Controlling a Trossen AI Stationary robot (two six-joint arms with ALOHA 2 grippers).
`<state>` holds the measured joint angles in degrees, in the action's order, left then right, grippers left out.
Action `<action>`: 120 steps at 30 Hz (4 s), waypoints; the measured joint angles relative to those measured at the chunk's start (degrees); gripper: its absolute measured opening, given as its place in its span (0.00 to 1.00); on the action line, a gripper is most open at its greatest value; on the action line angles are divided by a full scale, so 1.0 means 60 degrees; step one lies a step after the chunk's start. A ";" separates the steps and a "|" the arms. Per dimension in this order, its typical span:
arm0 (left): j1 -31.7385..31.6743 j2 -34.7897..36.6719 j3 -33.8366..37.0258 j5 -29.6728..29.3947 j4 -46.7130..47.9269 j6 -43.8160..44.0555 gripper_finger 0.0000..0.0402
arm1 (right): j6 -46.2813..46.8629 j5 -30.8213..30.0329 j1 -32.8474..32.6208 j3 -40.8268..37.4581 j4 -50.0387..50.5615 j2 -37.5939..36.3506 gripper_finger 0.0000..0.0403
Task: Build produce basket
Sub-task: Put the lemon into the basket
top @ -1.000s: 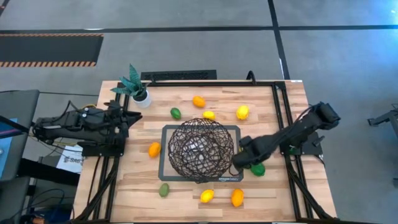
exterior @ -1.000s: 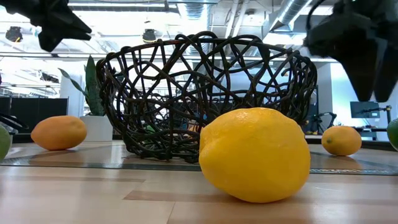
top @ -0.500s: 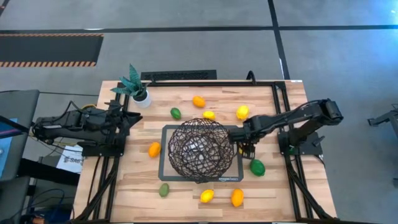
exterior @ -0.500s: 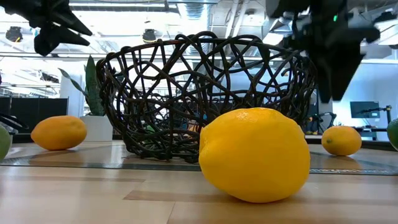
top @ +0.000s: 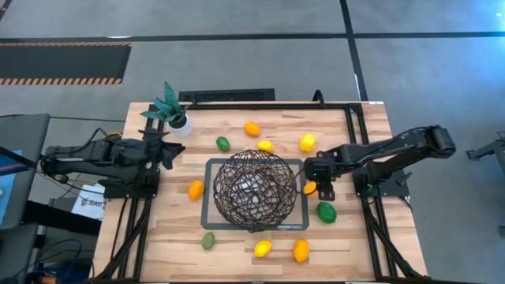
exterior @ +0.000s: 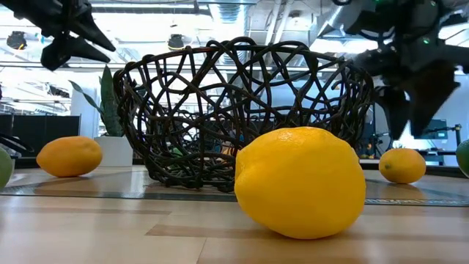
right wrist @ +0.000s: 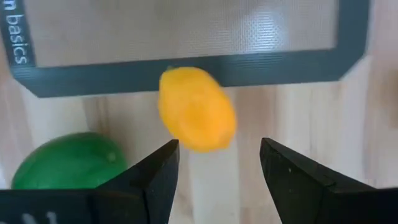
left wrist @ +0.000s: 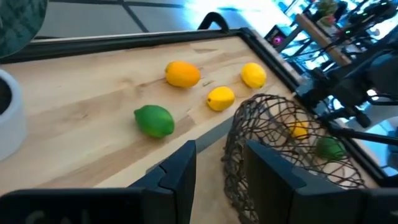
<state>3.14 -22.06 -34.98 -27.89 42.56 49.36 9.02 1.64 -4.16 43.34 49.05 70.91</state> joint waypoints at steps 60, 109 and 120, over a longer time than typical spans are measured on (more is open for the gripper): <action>-0.0004 -0.0777 0.0004 0.0032 -0.0717 0.0018 0.29 | 0.0824 -0.1583 0.0535 0.3106 0.1537 0.0127 0.34; 0.0000 -0.0781 0.0007 0.1391 0.1298 -0.0106 0.29 | 0.2767 -0.0770 0.0001 0.7539 -0.0497 0.4630 0.64; 0.0004 -0.1067 0.0007 0.1113 0.1678 0.0760 0.28 | 0.2624 -0.0402 0.0040 0.8124 -0.0216 0.4628 0.66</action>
<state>3.16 -28.46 -34.94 -21.22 52.63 53.92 24.77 -0.78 -3.92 92.09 47.75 98.68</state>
